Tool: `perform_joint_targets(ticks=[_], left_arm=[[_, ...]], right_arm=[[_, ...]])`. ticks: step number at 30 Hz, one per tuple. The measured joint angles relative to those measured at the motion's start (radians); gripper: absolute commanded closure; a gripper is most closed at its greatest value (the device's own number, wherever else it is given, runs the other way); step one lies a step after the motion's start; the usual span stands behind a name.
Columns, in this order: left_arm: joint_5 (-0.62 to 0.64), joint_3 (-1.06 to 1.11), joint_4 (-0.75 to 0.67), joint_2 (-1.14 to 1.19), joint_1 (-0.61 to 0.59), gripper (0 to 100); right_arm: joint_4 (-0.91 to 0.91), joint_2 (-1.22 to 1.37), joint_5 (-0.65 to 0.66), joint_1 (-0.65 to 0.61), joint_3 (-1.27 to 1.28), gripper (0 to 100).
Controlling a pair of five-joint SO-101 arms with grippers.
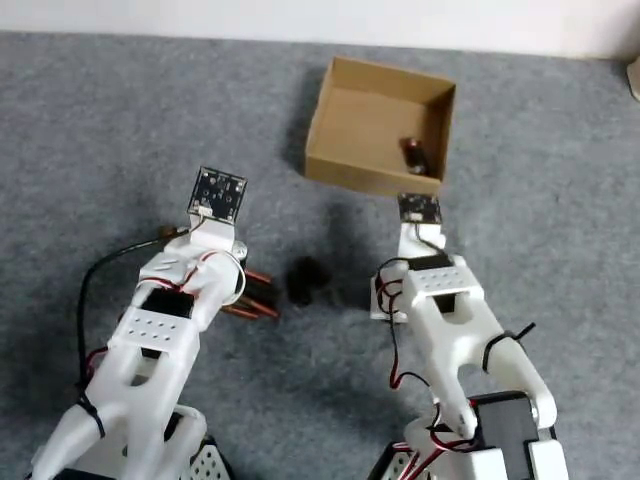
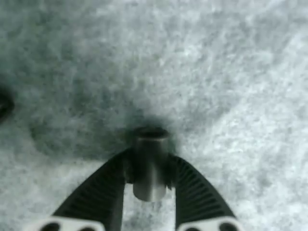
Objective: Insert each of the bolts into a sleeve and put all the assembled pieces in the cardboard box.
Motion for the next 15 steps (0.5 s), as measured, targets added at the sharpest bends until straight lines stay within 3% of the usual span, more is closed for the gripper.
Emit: perform_joint_targets(ticks=[5, 10, 15], left_arm=[[0.000, -0.032, 0.011, 0.006, 0.000, 99], [0.005, -0.195, 0.198, 0.103, 0.000, 99], [0.112, -0.359, 0.353, 0.258, 0.000, 96]], right_arm=[[0.018, -0.064, 0.000, 0.000, 0.008, 99.5], [0.040, -0.288, 0.000, -0.011, 0.064, 99.5], [0.046, -0.479, 0.000, -0.006, 0.167, 99.5]])
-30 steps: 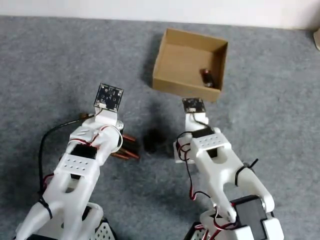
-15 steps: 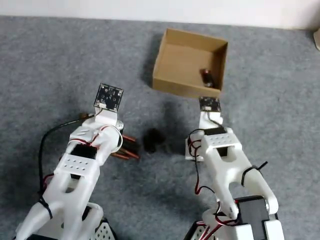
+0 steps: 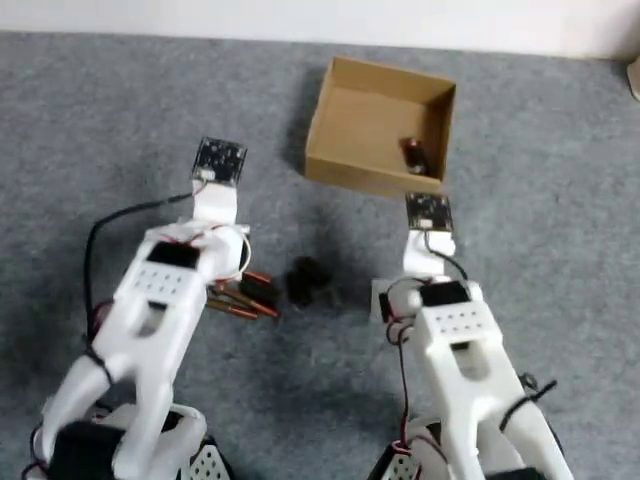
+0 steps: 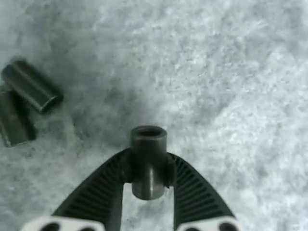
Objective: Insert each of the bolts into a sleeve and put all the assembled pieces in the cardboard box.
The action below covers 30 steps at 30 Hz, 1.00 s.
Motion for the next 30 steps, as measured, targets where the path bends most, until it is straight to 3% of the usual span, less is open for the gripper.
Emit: perform_joint_targets(ticks=[4, 7, 10, 17, 19, 24, 30], left_arm=[[0.086, -0.126, 0.141, 0.081, -0.002, 84], [0.227, -0.178, 0.198, 0.117, 0.002, 79], [0.370, -0.193, 0.224, 0.124, 0.000, 79], [0.442, -0.181, 0.230, 0.170, -0.008, 79], [0.514, -0.176, 0.230, 0.206, -0.011, 79], [0.658, -0.212, 0.230, 0.339, -0.009, 79], [0.712, -0.321, 0.230, 0.534, -0.009, 79]], right_arm=[[0.003, -0.058, 0.038, 0.057, 0.011, 99.5], [-0.026, -0.068, 0.066, 0.094, 0.034, 99.5], [-0.071, -0.069, 0.072, 0.100, 0.069, 99.5], [-0.091, -0.069, 0.072, 0.100, 0.075, 99.5], [-0.091, -0.069, 0.072, 0.100, 0.075, 99.5], [-0.091, -0.069, 0.072, 0.100, 0.075, 99.5], [-0.091, -0.069, 0.072, 0.100, 0.077, 99.5]])
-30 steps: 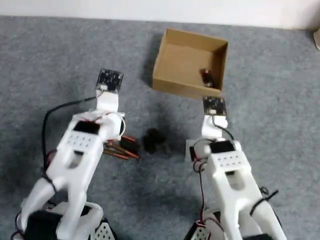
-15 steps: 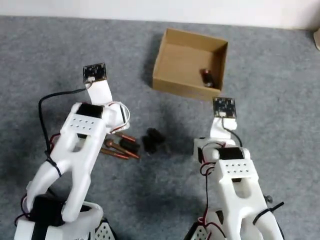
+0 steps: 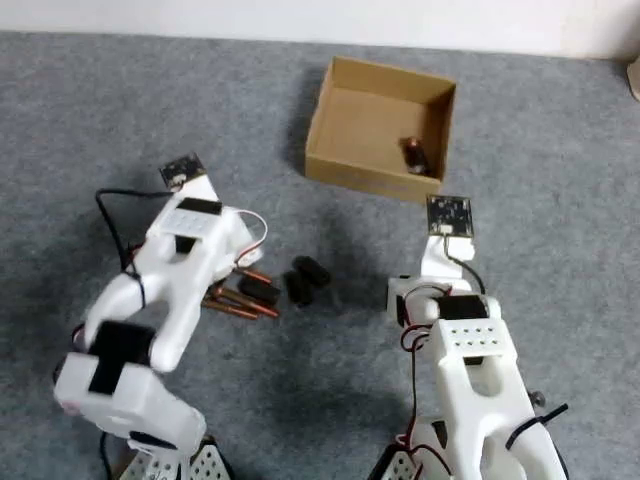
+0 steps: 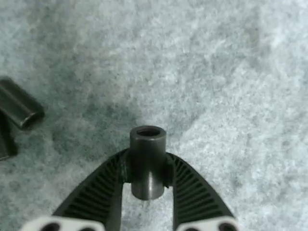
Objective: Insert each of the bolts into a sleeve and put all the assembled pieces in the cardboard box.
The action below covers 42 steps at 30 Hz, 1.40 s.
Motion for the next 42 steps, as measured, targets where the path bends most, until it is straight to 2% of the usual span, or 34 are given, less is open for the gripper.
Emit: perform_joint_targets(ticks=[8, 10, 12, 14, 16, 26, 29, 34, 40, 42], left_arm=[[0.003, -0.120, 0.002, 0.138, -0.048, 80], [0.003, -0.133, 0.002, 0.150, -0.048, 87], [0.003, -0.144, 0.002, 0.152, -0.048, 100], [-0.002, -0.164, -0.003, 0.153, -0.046, 97], [-0.041, -0.175, -0.008, 0.157, -0.044, 100], [-0.284, -0.158, 0.003, 0.098, -0.002, 100], [-0.397, -0.155, 0.075, -0.023, 0.029, 100], [-0.574, -0.155, 0.161, -0.351, 0.121, 100], [-0.637, -0.061, 0.166, -0.801, 0.137, 100], [-0.637, 0.015, 0.123, -0.937, 0.137, 100]], right_arm=[[0.000, 0.000, 0.000, 0.000, 0.000, 99.5], [0.000, 0.000, 0.000, 0.000, 0.000, 99.5], [0.000, 0.000, 0.000, 0.000, 0.000, 99.5], [0.000, 0.000, 0.000, 0.000, 0.000, 99.5], [0.000, 0.000, 0.000, 0.000, 0.000, 99.5], [0.000, -0.009, 0.000, 0.000, 0.005, 99.5], [0.000, -0.009, 0.003, 0.000, 0.005, 99.5], [0.000, -0.100, 0.058, 0.000, 0.006, 99.5], [0.000, -0.404, 0.080, 0.000, 0.095, 99.5], [0.000, -0.539, 0.081, -0.015, 0.144, 99.5]])
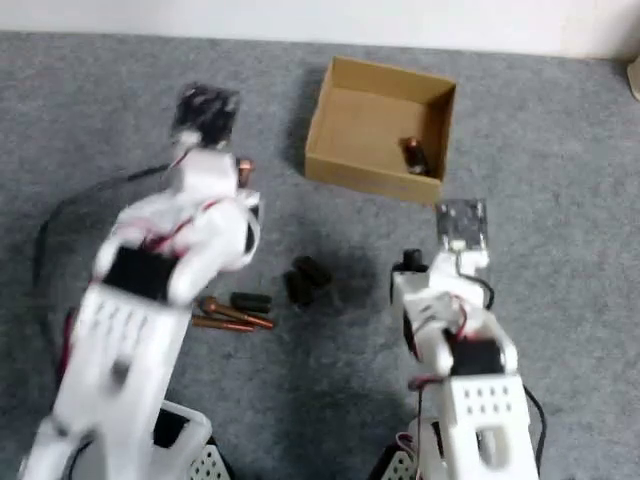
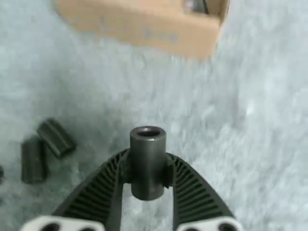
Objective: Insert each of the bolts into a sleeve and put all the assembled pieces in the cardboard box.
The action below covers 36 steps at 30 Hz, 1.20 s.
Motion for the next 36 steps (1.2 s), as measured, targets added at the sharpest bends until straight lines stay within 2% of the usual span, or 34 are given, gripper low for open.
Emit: perform_joint_targets(ticks=[5, 8, 12, 15, 17, 22, 26, 30, 36], left_arm=[[0.006, 0.290, -0.233, -0.324, 0.021, 100], [0.080, 0.523, -0.422, -0.520, 0.068, 100], [0.184, 0.838, -0.718, -0.769, 0.126, 100], [0.206, 1.026, -0.934, -0.925, 0.144, 100], [0.212, 1.085, -1.025, -0.977, 0.149, 100], [0.222, 1.114, -1.073, -0.991, 0.184, 100], [0.226, 1.114, -0.994, -0.990, 0.273, 100], [0.226, 1.114, -0.928, -0.990, 0.359, 100], [0.224, 1.114, -0.899, -0.991, 0.379, 100]], right_arm=[[0.000, -0.367, 0.000, -0.087, 0.124, 99.5], [0.000, -0.560, 0.000, -0.144, 0.193, 99.5], [0.002, -0.575, 0.000, -0.186, 0.238, 99.5], [0.002, -0.608, 0.000, -0.247, 0.238, 99.5], [0.002, -0.612, 0.000, -0.296, 0.238, 99.5], [0.002, -0.612, 0.000, -0.384, 0.247, 99.5], [0.002, -0.612, 0.005, -0.390, 0.247, 99.5], [0.002, -0.612, 0.095, -0.394, 0.247, 99.5], [0.002, -0.612, 0.132, -0.393, 0.247, 99.5]])
